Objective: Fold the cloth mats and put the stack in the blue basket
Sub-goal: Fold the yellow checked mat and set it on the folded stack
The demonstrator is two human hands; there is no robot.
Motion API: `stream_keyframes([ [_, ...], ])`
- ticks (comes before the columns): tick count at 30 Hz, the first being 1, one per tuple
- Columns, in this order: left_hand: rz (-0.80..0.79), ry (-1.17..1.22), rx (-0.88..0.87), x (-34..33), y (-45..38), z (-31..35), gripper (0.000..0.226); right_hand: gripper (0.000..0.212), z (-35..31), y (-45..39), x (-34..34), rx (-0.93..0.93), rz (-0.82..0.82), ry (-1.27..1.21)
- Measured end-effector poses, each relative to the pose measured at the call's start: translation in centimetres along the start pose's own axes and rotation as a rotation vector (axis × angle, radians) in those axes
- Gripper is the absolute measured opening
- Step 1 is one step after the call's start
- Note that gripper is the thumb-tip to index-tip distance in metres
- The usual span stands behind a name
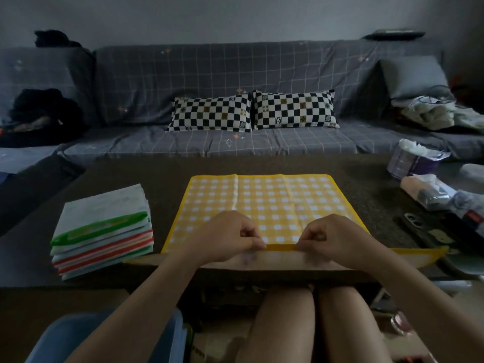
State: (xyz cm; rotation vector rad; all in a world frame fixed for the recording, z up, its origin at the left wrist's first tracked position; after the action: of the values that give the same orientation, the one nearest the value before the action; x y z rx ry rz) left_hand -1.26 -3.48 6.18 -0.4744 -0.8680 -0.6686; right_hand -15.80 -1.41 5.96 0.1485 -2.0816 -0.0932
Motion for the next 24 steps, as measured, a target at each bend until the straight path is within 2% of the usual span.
stream_keyframes([
  [8, 0.182, -0.296, 0.094, 4.3, -6.9, -4.4, 0.016, 0.016, -0.1, -8.8, 3.1, -0.059, 0.270, 0.171],
  [16, 0.313, -0.348, 0.207, 1.1, -11.5, -11.9, 0.014, 0.016, 3.4, -16.9, -0.5, -0.113, 0.368, 0.171],
  [24, 0.377, -0.437, 0.245, -2.1, -12.9, -15.7, 0.016, 0.019, 6.3, -19.8, -4.1, -0.123, 0.414, 0.174],
])
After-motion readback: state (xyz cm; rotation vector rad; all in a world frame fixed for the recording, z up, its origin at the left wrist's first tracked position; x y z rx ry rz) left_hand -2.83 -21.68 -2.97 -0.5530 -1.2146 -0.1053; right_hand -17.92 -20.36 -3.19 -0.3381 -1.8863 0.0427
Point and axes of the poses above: each hand's wrist, its own y-axis away from the middle knuckle, its own x-axis out of the back of the hand, z = x × y, the point moved 10 cm from there along -y, towards the middle knuckle, and after that the axes turned 11 degrees about -x, right-handed, at the moved point
